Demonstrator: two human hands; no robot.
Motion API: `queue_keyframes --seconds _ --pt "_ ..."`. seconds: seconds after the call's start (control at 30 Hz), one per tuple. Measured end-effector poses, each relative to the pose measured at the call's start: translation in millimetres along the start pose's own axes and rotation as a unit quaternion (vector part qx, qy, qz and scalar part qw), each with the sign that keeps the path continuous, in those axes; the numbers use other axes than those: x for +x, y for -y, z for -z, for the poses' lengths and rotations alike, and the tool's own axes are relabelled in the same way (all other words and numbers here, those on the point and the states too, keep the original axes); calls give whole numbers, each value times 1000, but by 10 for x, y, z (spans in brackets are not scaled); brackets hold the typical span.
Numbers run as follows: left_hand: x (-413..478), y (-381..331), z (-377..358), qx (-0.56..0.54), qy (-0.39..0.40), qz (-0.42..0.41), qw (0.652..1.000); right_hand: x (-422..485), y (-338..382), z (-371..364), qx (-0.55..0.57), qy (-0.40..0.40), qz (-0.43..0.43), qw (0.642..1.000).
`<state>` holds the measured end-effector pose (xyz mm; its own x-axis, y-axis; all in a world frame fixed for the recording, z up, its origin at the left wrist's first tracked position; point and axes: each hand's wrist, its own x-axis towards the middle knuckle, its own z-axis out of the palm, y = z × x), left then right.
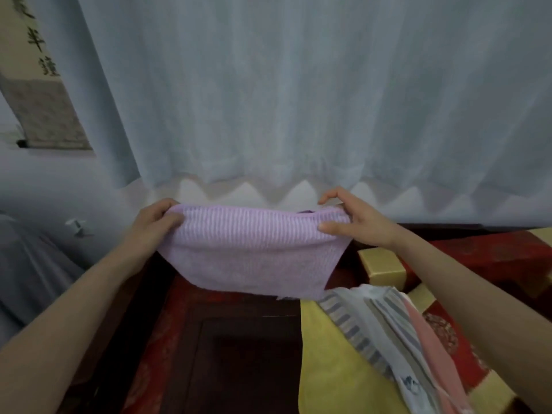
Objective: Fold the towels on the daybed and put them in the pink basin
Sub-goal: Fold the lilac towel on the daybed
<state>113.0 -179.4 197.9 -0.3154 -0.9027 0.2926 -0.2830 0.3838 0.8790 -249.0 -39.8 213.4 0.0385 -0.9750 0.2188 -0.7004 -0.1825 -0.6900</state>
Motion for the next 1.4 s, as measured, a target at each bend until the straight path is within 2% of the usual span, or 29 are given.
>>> queue_keyframes --seconds 0.07,0.13,0.2,0.27,0.37,0.47,0.63,0.8,0.9,1.0,1.13,1.27,1.4 --pt "34 -6 74 85 32 -54 994 27 -39 -35 -9 -48 3 999" --pt "70 9 75 170 10 -102 980 76 -142 -102 -34 -116 -10 993" --pt "109 42 45 187 -25 -135 973 137 -214 -180 -37 -174 -36 983" --pt "121 41 14 146 -54 -134 979 152 -181 -217 16 -209 -53 976" --pt "-2 11 30 5 -62 -76 995 52 -104 -228 131 -217 -49 966" --pt "-306 15 83 -83 -10 -21 996 -225 -99 -222 179 -169 -53 968" --pt "-1018 413 94 -47 146 66 986 -909 -259 -498 98 -7 -60 993" --pt "-1887 1256 -57 -26 318 195 927 -1685 -673 -1148 129 134 -137 973" --pt "-2279 1553 -231 -63 363 268 890 -2084 -1015 -1623 146 146 -196 959" --pt "-2379 1703 -417 -73 316 313 893 -2263 -1234 -1976 185 76 -256 946" --pt "-2274 1902 -663 -92 170 386 902 -2026 -1307 -2217 186 -36 -306 933" --pt "-2128 2184 -878 -93 71 411 904 -1628 -1449 -2452 125 -56 -296 945" --pt "-2017 2432 -1039 -36 -4 410 912 -1271 -1619 -2628 90 -68 -289 951"
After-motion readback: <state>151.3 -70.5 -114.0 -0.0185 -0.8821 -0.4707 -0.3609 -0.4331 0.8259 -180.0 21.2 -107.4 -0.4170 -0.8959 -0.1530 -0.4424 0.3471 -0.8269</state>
